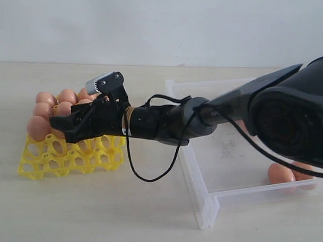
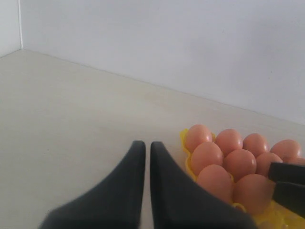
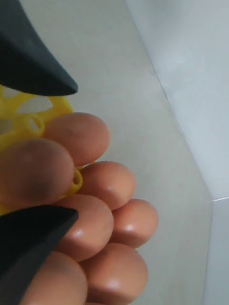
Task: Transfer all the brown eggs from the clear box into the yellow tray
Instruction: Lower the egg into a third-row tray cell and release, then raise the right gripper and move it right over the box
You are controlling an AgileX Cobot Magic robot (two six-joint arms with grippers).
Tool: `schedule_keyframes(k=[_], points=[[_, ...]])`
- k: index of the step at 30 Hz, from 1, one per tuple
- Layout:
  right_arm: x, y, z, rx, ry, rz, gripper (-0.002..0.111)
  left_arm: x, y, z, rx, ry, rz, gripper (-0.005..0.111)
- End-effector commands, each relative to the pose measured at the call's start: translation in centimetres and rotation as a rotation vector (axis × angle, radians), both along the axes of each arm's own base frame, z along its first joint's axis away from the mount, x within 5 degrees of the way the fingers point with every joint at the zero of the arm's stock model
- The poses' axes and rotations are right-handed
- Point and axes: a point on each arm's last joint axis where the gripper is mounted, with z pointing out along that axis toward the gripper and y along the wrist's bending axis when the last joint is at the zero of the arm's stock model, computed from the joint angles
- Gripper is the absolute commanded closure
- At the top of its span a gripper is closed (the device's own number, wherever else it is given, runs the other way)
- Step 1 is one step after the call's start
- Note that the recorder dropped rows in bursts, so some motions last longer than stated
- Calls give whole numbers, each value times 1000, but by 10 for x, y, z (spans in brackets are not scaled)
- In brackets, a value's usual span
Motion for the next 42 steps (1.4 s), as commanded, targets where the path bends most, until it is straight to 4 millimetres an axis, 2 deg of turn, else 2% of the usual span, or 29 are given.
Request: schedule_keyframes(k=[1,4,6,8,10,15,17,21,24,28,33,35,38,40,42], points=[[-5,-6,56,-86,-111,106,68,-1,-1,0,2,-7,-5,103],[-17,-11,92,-164,-81,179,85,-1,-1,0,2,-7,-5,103],[-27,-16,109,-284,-120,253,108,-1,-1,0,2,-7,-5,103],[-31,-23,117,-373,-100,258,108,-1,-1,0,2,-7,-5,103],[-32,-31,123,-354,-25,205,108,-1,-1,0,2,-7,-5,103],[-26,-68,142,-307,69,90,108,-1,-1,0,2,-5,-5,103],[-21,-89,146,-304,84,33,108,-1,-1,0,2,-5,-5,103],[-12,-134,144,-344,111,-179,109,-1,-1,0,2,-5,-5,103],[-9,-168,139,-438,87,-400,109,-1,-1,0,2,-3,-5,103],[-13,-206,134,-650,-4,-706,109,-1,-1,0,2,-5,-5,103],[-26,-243,133,-940,-84,-966,109,-1,-1,0,2,-5,-5,103],[-30,-255,130,-1065,-47,-1033,109,-1,-1,0,2,-5,-5,103],[-39,-265,123,-1224,65,-1032,109,-1,-1,0,2,-5,-5,103],[-44,-268,116,-1247,159,-965,109,-1,-1,0,2,-5,-5,103],[-44,-267,111,-1139,256,-909,109,-1,-1,0,2,-5,-5,103]])
